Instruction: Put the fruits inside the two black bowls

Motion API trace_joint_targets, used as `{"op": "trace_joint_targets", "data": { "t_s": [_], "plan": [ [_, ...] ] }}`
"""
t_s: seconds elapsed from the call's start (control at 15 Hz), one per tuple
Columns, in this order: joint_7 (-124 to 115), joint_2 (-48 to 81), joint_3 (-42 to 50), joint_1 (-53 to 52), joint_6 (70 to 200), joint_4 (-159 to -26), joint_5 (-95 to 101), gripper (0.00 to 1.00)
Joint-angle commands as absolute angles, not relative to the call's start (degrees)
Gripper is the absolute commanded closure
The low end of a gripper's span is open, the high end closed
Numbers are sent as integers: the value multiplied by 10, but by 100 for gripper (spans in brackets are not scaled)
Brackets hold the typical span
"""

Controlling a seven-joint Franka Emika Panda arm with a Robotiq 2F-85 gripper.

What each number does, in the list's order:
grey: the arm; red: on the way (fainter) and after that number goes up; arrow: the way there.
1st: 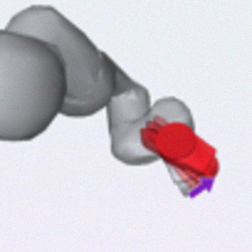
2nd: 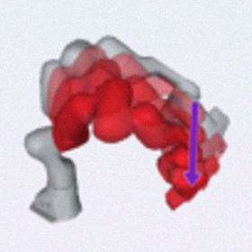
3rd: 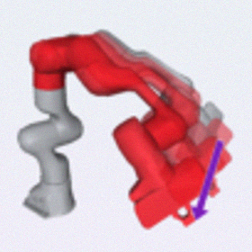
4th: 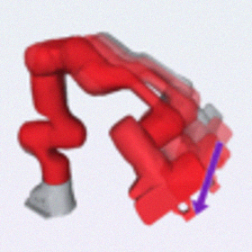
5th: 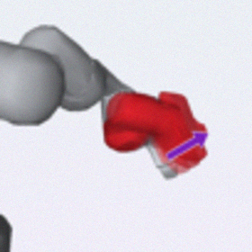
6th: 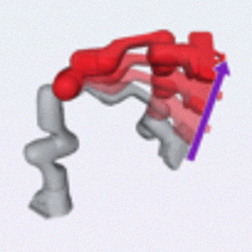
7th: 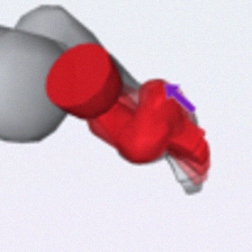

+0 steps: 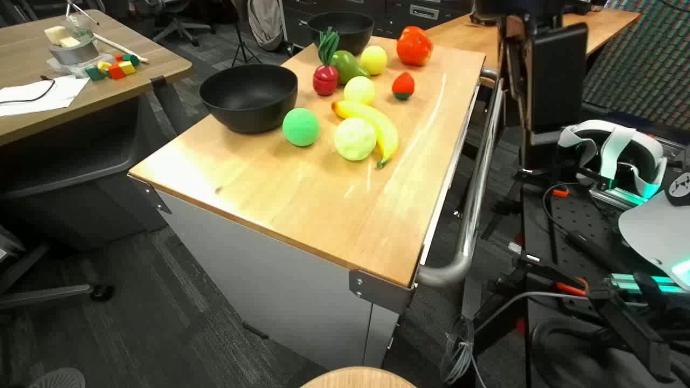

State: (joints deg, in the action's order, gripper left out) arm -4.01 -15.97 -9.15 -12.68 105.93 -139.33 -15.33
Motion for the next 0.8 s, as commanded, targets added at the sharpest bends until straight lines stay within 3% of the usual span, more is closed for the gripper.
{"op": "trace_joint_targets", "data": {
  "t_s": [0.0,0.47,0.73],
  "plan": [
    [-39,-160,-97,-121,1058,-1391,-154,0],
    [-39,-160,-97,-121,1058,-1386,-154,0],
    [-27,-125,-80,-88,1147,-1318,-109,0]
  ]
}}
